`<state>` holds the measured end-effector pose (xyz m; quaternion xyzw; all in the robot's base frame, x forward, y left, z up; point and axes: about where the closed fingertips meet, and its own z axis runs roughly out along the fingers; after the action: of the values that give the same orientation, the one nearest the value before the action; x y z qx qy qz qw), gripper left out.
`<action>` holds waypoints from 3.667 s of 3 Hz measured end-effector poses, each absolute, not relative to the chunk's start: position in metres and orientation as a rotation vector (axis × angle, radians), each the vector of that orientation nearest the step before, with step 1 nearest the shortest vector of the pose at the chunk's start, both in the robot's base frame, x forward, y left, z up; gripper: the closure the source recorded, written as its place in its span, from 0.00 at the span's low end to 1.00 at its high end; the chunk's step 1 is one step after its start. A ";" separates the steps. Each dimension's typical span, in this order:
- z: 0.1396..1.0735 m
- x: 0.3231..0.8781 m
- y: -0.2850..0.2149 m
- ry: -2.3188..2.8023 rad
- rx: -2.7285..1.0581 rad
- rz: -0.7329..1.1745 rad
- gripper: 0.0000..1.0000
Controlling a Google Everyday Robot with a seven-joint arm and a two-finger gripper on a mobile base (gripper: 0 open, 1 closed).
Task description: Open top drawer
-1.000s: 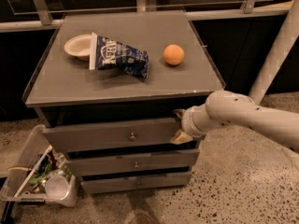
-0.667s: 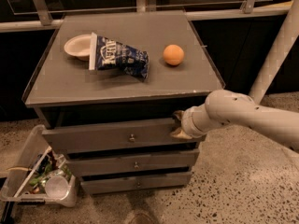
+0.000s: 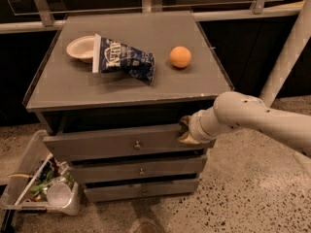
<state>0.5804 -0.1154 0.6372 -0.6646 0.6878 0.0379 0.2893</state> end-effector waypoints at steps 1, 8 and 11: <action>0.637 0.571 -0.118 1.846 -1.774 0.104 1.00; 0.634 0.550 -0.125 1.861 -1.726 0.239 0.61; 0.643 0.537 -0.129 1.872 -1.719 0.253 0.82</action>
Offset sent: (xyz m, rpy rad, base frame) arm -0.0091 -0.0022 -0.0002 -0.0031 0.0081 -0.0043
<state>0.5366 -0.1285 0.6429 -0.6441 0.7016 0.0949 0.2897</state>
